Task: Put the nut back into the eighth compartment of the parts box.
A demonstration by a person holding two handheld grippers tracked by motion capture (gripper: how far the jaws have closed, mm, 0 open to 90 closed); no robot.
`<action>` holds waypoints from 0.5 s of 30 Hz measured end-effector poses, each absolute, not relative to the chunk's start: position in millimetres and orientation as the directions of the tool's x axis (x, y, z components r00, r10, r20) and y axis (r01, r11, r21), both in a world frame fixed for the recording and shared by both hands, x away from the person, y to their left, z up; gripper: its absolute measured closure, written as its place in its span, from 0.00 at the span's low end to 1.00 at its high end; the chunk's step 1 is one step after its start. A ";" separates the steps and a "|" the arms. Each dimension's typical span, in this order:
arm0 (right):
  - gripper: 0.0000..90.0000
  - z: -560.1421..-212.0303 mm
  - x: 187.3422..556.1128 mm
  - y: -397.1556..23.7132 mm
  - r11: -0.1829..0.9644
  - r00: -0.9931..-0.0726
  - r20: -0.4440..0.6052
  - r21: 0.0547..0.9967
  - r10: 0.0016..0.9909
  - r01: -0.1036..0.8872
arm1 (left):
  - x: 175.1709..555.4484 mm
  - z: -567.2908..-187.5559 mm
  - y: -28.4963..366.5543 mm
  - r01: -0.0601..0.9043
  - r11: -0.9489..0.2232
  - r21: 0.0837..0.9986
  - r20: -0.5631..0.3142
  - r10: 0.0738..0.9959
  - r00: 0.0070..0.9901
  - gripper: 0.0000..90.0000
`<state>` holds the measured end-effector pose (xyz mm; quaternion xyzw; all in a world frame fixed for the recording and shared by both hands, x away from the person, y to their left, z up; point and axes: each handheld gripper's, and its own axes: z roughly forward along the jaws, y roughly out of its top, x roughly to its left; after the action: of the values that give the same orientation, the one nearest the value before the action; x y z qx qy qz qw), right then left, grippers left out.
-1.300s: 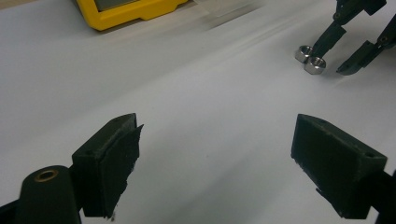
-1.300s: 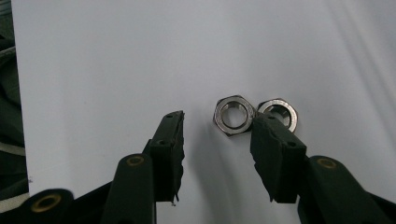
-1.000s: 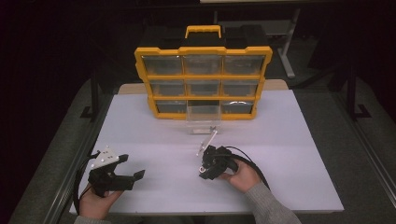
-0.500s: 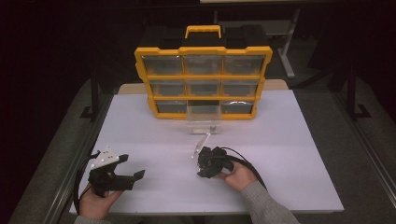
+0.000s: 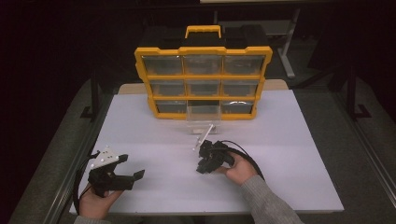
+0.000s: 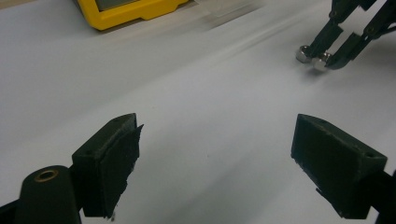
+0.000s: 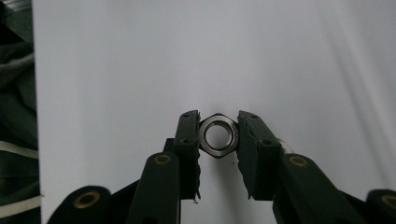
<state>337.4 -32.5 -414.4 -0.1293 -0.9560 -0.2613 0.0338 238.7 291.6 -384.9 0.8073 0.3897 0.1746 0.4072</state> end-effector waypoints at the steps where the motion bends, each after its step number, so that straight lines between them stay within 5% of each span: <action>1: 0.77 -410.5 338.6 -32.7 0.827 -0.964 0.134 0.494 0.231 0.267 | 238.7 -385.0 291.6 0.486 -0.364 0.795 -0.036 0.771 0.635 0.17; 15: 0.77 -362.4 362.1 -38.6 0.793 -0.960 0.143 0.541 0.241 0.280 | 238.9 -384.1 292.8 0.488 -0.366 0.792 -0.034 0.772 0.635 0.17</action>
<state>362.1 -38.6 -362.4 -0.1376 -0.9463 -0.2907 0.0334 238.9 292.8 -384.1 0.8078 0.3899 0.1752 0.4060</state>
